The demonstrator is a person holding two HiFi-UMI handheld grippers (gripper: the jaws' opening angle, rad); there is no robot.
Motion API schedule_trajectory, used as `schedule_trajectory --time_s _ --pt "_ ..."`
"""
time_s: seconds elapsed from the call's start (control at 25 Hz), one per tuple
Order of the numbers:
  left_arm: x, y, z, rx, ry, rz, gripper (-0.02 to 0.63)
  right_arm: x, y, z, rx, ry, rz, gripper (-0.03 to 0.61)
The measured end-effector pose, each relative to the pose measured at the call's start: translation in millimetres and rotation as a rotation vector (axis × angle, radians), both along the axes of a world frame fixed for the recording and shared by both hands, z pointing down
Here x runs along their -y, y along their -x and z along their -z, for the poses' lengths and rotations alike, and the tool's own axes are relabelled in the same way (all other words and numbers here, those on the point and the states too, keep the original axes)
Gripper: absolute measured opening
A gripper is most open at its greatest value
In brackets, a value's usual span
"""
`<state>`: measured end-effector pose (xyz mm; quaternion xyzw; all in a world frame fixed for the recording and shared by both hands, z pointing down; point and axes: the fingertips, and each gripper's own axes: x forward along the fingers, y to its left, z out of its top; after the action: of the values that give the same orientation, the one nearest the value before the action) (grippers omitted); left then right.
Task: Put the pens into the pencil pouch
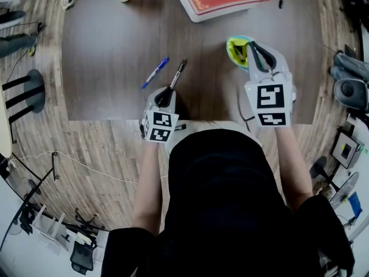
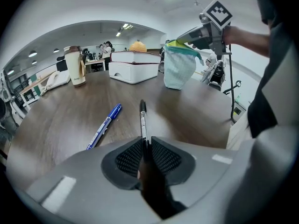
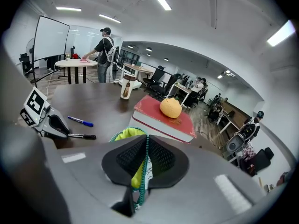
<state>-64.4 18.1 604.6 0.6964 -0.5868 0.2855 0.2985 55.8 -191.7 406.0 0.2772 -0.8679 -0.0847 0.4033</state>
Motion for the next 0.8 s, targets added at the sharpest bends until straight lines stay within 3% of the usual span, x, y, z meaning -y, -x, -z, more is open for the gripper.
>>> schedule_trajectory --time_s 0.8 --pt "1.4 1.4 1.9 0.040 0.033 -0.040 0.034 3.3 -4.5 3.7 0.020 0.000 -0.026 0.021"
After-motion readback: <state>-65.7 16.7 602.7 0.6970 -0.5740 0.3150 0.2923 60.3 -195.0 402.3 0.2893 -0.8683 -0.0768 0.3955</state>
